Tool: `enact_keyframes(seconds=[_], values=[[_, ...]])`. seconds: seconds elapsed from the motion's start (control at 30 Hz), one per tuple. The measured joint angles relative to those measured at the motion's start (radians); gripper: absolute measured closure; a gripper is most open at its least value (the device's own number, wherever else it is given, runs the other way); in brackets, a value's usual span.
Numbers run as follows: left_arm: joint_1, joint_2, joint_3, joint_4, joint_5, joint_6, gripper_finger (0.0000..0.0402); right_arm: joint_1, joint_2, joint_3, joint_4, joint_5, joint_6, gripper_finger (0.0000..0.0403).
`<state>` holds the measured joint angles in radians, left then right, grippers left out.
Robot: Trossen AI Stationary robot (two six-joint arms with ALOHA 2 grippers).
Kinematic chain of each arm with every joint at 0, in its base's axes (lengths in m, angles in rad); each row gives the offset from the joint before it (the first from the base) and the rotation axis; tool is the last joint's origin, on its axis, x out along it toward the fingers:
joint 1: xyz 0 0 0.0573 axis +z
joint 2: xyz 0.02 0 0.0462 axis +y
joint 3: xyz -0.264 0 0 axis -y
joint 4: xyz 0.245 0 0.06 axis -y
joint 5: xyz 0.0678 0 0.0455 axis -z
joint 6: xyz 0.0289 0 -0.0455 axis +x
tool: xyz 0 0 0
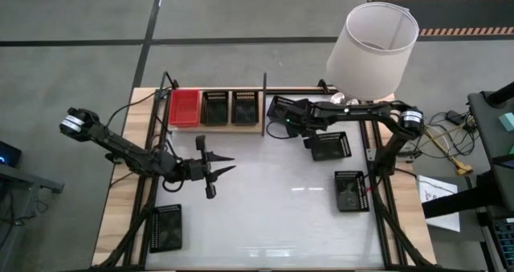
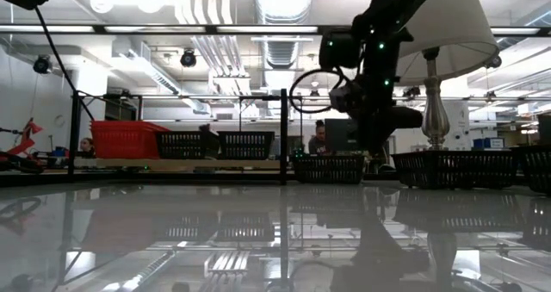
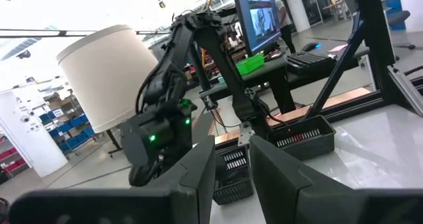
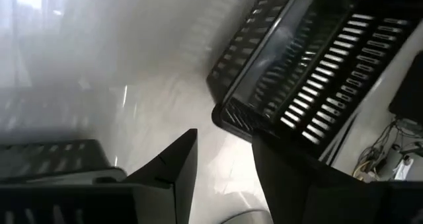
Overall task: Stack baskets on shelf by color
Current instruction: Stack the black basket on top of the right black basket on the shelf
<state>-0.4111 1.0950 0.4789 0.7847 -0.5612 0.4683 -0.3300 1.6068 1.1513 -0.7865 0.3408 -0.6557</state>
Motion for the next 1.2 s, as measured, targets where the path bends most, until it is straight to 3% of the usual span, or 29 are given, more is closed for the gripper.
enact_keyframes(seconds=[0.37,0.63,1.2], values=[[0.000,0.000,0.000,-0.008,0.000,0.010,0.0322,-0.029,0.087,0.019,0.014,-0.006,-0.052,0.0297],[0.000,-0.001,0.000,-0.008,0.000,0.010,0.0322,-0.005,0.069,0.022,0.015,-0.088,-0.035,0.0375],[-0.001,-0.002,0.000,0.001,0.000,0.010,0.0322,0.204,0.035,0.082,-0.063,-0.282,0.419,0.0365]])
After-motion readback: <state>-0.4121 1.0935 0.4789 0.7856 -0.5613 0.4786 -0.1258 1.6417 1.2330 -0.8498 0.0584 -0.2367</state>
